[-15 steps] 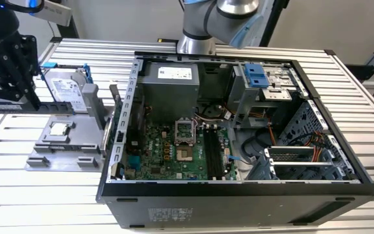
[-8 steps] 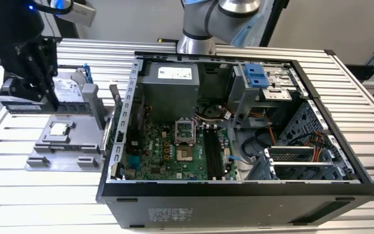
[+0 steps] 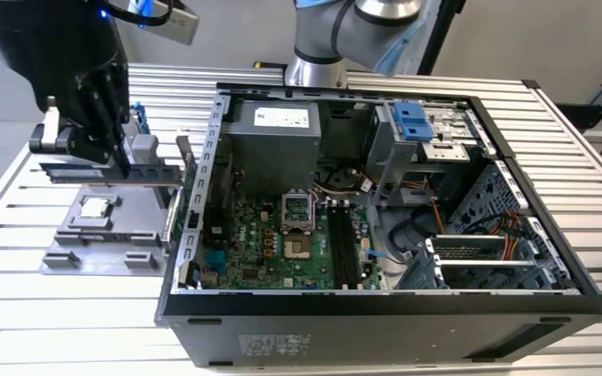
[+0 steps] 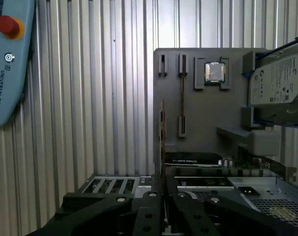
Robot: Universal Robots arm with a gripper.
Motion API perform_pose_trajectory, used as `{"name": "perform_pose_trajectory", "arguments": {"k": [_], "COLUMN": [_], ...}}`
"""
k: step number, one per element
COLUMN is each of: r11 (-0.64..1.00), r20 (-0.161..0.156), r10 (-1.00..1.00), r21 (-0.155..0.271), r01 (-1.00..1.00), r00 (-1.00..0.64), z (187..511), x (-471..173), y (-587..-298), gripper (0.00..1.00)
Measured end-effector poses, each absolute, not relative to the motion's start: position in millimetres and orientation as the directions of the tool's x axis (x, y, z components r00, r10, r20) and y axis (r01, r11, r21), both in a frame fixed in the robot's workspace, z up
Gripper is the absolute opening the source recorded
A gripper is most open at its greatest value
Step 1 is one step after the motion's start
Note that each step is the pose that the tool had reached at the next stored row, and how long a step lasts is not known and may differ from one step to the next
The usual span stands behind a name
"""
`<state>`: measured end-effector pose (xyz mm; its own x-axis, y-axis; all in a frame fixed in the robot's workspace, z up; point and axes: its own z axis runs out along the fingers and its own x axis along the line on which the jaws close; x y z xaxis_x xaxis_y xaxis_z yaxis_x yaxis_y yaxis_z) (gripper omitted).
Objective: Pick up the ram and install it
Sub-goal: 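Pick up the ram and move it above insertion slot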
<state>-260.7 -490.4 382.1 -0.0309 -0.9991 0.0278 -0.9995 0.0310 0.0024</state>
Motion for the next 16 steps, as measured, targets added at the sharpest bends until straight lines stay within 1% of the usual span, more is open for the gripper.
{"name": "perform_pose_trajectory", "arguments": {"k": [16], "r11": [0.031], "r20": [0.028], "r10": [-0.999], "r21": [0.002], "r01": [-1.0], "r00": [-0.031], "z": [382], "x": [-195], "y": [-490], "gripper": [0.0]}}
